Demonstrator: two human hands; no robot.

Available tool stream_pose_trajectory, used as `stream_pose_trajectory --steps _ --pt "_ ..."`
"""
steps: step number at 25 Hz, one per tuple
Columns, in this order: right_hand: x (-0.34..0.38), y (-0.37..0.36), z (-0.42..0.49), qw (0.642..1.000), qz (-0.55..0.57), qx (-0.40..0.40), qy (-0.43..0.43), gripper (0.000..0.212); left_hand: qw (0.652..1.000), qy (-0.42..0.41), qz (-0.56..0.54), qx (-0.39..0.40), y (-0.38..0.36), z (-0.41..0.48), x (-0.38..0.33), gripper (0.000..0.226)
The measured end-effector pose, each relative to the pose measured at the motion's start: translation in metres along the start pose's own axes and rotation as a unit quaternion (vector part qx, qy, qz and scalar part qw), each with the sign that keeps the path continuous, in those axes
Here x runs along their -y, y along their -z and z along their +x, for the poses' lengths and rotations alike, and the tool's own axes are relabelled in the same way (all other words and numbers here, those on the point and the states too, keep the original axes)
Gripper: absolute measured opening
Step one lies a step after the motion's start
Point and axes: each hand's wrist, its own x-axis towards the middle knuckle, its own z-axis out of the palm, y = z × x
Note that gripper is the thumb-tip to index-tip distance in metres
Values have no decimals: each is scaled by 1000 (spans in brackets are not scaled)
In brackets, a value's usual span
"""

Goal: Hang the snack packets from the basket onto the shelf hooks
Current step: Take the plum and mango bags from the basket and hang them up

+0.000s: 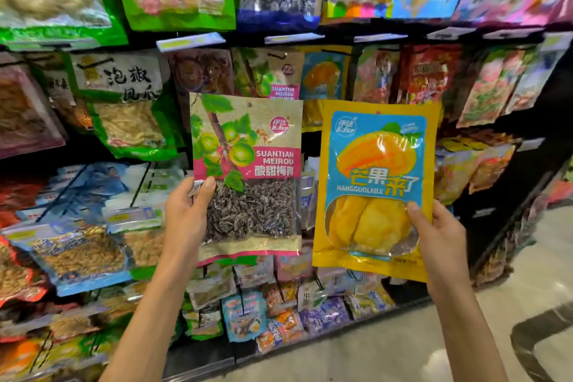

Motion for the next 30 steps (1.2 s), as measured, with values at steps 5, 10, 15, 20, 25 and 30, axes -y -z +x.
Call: stream_pose_trajectory --steps 5,10,15,20,25,30 --pt "-5 17 73 999 13 46 8 15 999 -16 -7 -30 -65 23 -13 11" --pt "1 19 118 996 39 74 19 16 998 -37 18 -47 -95 51 -19 13" --pt "7 13 145 995 54 88 11 16 997 -58 28 -47 -113 78 -21 17" --pt "9 7 160 995 47 92 15 16 997 -29 26 -59 -122 96 -20 11" --pt "12 -3 170 994 43 95 17 16 998 -11 36 -58 -126 104 -15 17" --pt "10 -15 185 995 28 98 10 15 997 -29 43 -52 -122 115 -2 16"
